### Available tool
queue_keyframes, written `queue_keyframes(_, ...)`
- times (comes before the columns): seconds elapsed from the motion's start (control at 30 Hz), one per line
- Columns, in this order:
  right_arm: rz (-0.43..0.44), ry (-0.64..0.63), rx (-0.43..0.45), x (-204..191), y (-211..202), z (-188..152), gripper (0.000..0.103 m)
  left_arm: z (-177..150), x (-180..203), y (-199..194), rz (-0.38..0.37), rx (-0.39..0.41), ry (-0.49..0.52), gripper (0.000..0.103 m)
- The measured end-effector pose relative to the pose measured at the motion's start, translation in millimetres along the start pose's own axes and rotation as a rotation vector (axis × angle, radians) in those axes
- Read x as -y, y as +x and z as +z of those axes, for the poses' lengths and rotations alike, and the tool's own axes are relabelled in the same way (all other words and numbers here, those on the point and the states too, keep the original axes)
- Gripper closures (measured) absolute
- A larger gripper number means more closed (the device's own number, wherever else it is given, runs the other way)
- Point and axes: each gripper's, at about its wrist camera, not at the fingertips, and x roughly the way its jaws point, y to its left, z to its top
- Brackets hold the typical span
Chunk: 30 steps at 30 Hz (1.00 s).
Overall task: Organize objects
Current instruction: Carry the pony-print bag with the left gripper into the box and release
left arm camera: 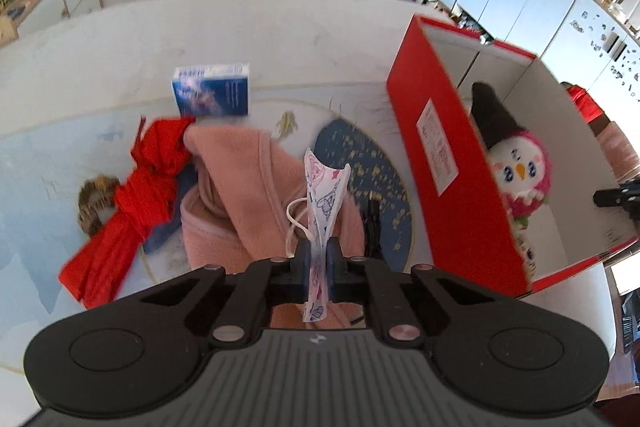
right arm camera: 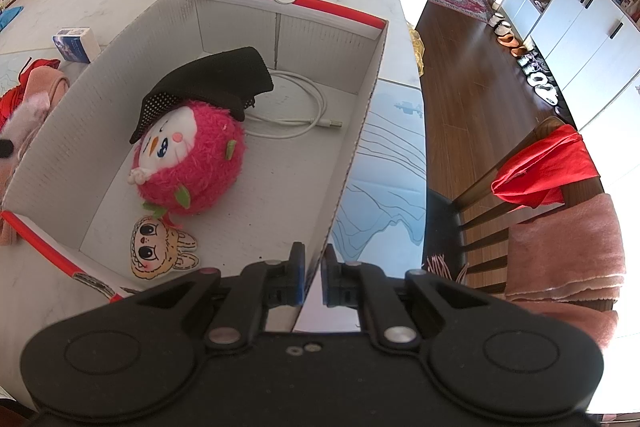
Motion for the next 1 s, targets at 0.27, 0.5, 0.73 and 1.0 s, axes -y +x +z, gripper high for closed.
queue_keyframes(0.27,0.000,0.001,0.000,0,0,0,0.096,37,21,-35,-0.083,0.080,0.033,0.096)
queue_keyframes(0.5,0.000,0.000,0.000,0,0,0,0.096,69,66,-46,-0.153,0.105,0.134,0.096)
queue_keyframes(0.73,-0.001,0.000,0.000,0,0,0,0.096,87,119,-27,-0.189,0.093,0.239,0.096)
queue_keyframes(1.0,-0.003,0.003,0.003,1,-2,-1,0.096,101,169,8,-0.211,0.043,0.301,0.096)
